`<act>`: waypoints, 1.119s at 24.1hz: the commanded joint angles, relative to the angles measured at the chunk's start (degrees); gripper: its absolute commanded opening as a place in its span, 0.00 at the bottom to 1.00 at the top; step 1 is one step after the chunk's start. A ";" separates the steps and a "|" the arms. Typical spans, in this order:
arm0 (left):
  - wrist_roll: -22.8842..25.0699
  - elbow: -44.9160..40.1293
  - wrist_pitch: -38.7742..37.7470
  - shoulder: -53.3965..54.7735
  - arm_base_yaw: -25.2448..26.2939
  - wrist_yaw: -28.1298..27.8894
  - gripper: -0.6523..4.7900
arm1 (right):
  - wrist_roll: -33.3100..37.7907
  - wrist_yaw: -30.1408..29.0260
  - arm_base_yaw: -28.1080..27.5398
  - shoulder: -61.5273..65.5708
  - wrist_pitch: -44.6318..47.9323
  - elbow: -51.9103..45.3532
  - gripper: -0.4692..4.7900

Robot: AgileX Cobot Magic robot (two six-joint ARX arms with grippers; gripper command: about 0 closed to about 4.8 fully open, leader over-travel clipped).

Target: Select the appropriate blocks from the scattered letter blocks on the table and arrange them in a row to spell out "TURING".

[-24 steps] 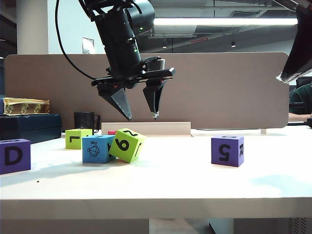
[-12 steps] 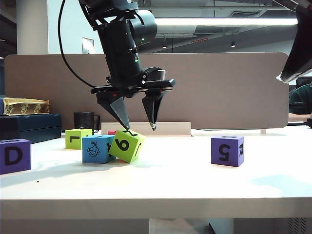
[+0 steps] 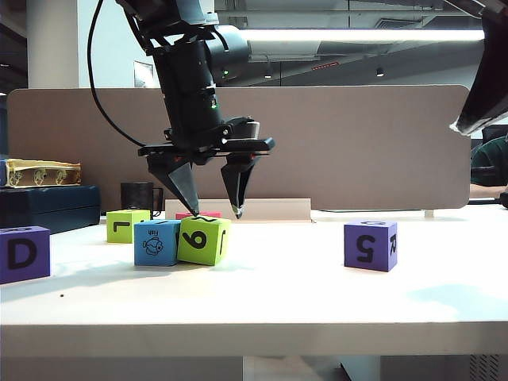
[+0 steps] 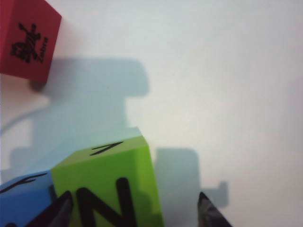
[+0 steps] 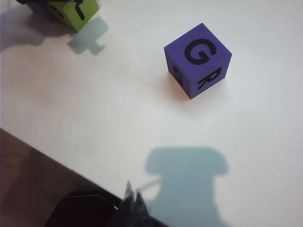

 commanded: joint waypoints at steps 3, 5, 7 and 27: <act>-0.04 0.04 -0.04 -0.15 0.72 -0.20 0.73 | -0.15 0.07 0.00 -0.13 0.50 0.33 0.09; 0.04 0.07 0.11 -0.15 0.98 -0.20 0.73 | -0.15 0.07 0.00 -0.13 0.48 0.33 0.09; 0.50 0.24 0.20 -0.20 1.38 -0.22 0.73 | -0.15 0.04 0.00 -0.13 0.48 0.33 0.09; 11.52 8.22 -30.23 -1.05 14.47 -0.24 0.73 | -0.15 -0.13 0.04 0.90 1.38 0.35 0.09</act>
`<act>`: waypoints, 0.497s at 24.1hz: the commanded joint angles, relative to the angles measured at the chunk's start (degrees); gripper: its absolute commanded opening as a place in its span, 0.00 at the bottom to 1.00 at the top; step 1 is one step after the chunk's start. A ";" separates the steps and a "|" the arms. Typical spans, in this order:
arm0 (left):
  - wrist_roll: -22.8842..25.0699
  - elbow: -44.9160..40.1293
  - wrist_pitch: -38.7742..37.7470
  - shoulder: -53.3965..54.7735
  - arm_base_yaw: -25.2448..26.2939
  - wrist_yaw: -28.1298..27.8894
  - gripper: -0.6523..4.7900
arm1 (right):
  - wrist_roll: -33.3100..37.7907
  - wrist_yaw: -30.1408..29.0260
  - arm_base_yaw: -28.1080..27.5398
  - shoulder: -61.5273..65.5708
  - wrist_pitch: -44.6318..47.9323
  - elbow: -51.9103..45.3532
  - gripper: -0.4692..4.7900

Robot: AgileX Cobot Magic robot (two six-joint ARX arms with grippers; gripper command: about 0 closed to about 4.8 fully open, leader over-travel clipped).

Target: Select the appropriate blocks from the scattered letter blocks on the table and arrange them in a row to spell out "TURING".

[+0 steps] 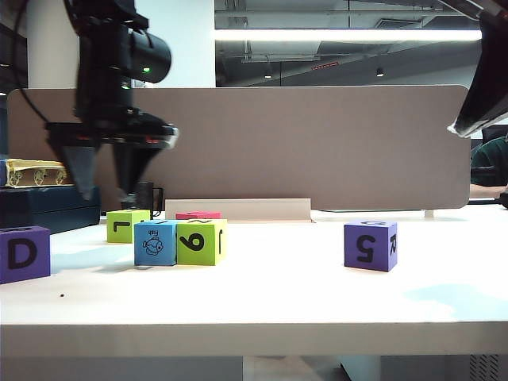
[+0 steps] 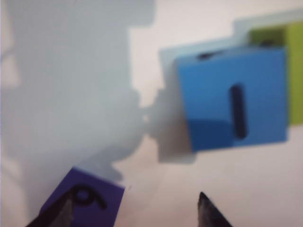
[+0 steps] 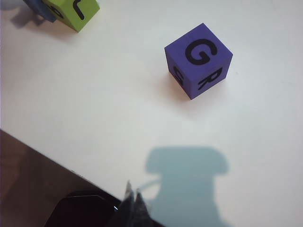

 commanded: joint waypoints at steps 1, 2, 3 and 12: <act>2.29 0.13 -4.46 -0.83 1.81 -0.48 0.73 | -0.15 -0.28 0.04 0.55 0.85 0.35 0.09; 2.93 0.13 -4.96 -0.83 2.23 -1.33 0.73 | -0.13 -0.44 0.04 0.74 0.85 0.35 0.09; 3.28 0.13 -5.53 -0.83 2.32 -1.51 0.73 | -0.15 -0.46 0.04 0.83 0.83 0.35 0.09; 7.54 0.04 -8.52 -1.55 2.34 -2.69 0.73 | -0.15 -5.09 0.09 1.01 0.90 0.35 0.09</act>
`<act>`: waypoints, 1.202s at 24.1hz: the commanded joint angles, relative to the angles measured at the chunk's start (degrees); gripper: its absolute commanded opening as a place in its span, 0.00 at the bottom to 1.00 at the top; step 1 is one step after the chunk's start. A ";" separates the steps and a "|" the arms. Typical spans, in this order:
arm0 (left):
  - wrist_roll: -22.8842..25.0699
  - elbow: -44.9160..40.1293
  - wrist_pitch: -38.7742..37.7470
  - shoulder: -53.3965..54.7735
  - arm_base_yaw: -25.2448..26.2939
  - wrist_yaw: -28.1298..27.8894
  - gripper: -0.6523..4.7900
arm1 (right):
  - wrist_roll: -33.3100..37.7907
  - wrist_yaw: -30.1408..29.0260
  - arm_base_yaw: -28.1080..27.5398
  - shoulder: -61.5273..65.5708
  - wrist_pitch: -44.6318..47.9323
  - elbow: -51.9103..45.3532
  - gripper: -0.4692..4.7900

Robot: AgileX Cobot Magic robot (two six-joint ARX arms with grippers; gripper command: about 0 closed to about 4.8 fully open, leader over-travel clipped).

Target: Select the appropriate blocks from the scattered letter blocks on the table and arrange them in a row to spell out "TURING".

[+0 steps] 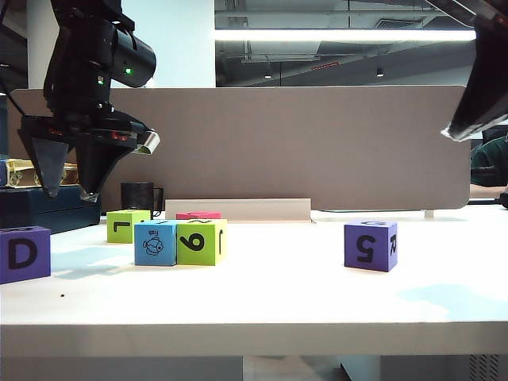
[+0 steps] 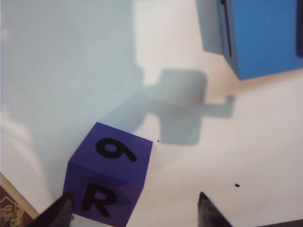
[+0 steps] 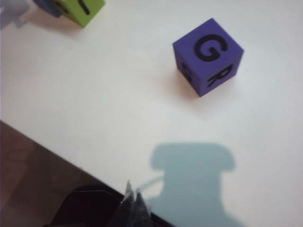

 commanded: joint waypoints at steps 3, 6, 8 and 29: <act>3.67 0.02 -0.92 -3.08 0.44 -0.31 0.73 | -0.09 -8.63 0.11 0.00 1.64 0.35 0.09; 4.74 0.02 -0.90 -4.61 1.97 -0.13 0.73 | 0.11 -11.45 0.13 0.00 2.93 0.44 0.09; 4.74 0.02 -1.18 -5.51 3.30 0.26 0.73 | 0.11 -12.50 0.57 0.00 3.37 1.07 0.09; 9.40 -21.38 17.16 -14.91 9.60 7.72 0.73 | 0.09 -11.61 10.51 7.39 1.64 11.91 0.09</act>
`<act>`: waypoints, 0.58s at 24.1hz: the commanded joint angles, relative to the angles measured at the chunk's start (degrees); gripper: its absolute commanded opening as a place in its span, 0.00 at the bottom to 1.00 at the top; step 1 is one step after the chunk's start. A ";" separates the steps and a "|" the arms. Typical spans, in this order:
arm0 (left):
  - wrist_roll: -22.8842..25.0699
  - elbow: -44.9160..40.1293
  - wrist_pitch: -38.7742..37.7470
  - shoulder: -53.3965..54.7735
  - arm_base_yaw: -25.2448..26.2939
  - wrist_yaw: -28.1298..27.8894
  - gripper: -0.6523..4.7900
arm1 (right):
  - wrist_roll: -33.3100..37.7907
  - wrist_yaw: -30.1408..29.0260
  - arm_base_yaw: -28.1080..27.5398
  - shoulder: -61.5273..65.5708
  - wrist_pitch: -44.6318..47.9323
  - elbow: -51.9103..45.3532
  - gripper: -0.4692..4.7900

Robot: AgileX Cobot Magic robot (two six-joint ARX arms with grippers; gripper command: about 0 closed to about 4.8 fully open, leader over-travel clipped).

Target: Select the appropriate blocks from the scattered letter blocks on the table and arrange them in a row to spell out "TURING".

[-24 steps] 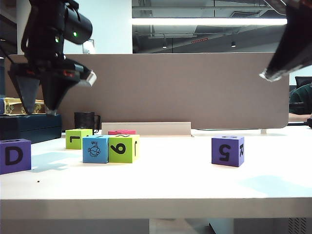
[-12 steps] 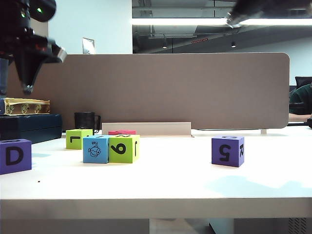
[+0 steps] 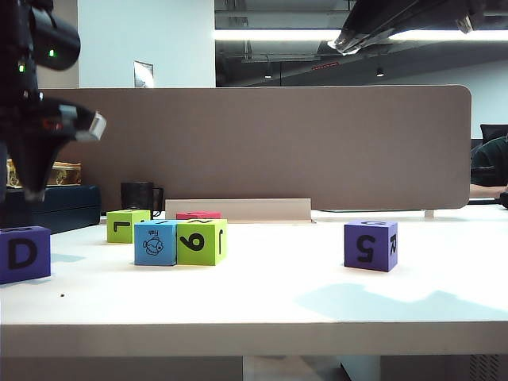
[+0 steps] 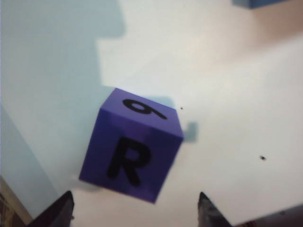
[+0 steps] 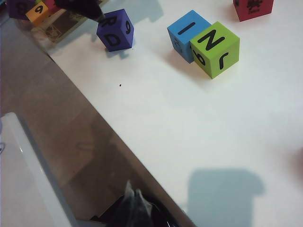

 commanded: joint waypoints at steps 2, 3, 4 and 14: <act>0.94 -3.15 6.38 -0.31 0.02 -0.79 0.73 | -0.07 -0.11 0.11 -0.11 -0.31 0.28 0.09; 0.94 -3.52 6.91 -0.31 0.02 -1.46 0.73 | -0.07 -0.13 0.11 -0.11 -0.28 0.28 0.09; 0.96 -3.65 7.15 -0.26 0.02 -2.12 0.74 | -0.07 -0.17 0.11 -0.11 -0.28 0.28 0.09; 8.57 -3.89 7.56 -0.24 0.00 -1.46 0.75 | -0.07 -0.26 0.11 -0.11 -1.95 0.28 0.09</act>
